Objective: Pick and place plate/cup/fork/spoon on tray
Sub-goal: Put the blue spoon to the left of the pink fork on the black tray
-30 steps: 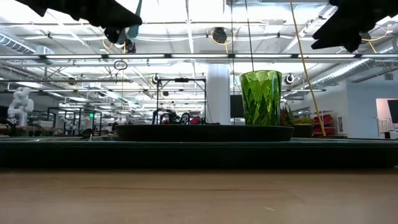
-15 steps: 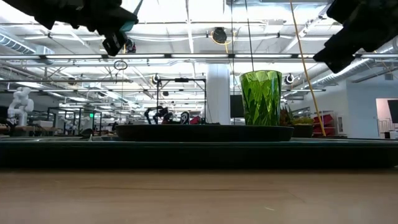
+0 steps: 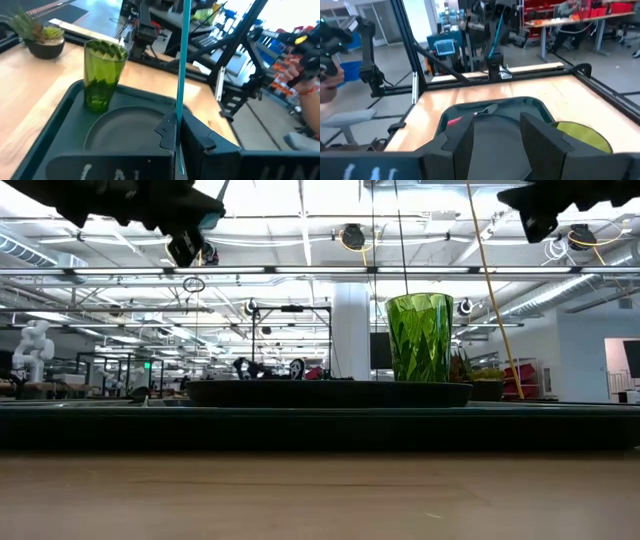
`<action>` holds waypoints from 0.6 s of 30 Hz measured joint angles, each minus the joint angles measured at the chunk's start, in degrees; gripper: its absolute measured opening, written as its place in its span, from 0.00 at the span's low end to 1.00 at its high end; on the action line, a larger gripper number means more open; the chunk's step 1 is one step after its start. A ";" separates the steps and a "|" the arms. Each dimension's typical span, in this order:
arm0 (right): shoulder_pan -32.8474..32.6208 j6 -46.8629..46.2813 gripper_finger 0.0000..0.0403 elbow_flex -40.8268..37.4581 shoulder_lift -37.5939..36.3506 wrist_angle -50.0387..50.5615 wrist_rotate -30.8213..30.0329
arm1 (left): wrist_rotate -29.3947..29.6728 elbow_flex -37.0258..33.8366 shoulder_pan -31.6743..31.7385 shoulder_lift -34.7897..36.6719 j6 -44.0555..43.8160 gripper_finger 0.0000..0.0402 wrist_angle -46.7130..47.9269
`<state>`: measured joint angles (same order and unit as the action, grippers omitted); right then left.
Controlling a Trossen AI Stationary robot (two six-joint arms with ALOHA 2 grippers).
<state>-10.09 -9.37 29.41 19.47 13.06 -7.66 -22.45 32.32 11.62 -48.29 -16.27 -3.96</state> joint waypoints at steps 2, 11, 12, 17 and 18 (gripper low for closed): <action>0.00 0.00 0.37 0.00 -0.96 0.02 0.15 | 0.06 0.00 0.00 0.00 1.14 0.02 1.27; -0.02 0.02 0.37 -0.02 -1.11 0.08 0.20 | 0.04 0.00 -0.07 -0.02 2.17 0.02 2.54; -0.02 0.01 0.37 -0.02 -1.15 0.01 0.20 | 0.04 0.00 -0.19 -0.02 2.49 0.02 2.94; -0.02 0.00 0.37 -0.02 -1.12 0.04 0.22 | 0.75 0.00 -0.45 -0.41 2.97 0.02 4.19; -0.02 0.00 0.37 -0.02 -1.14 0.02 0.22 | 0.98 0.00 -0.44 -0.75 2.47 0.02 4.19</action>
<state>-10.11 -9.37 29.39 18.33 13.08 -7.44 -21.47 32.32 11.18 -49.04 -13.80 0.23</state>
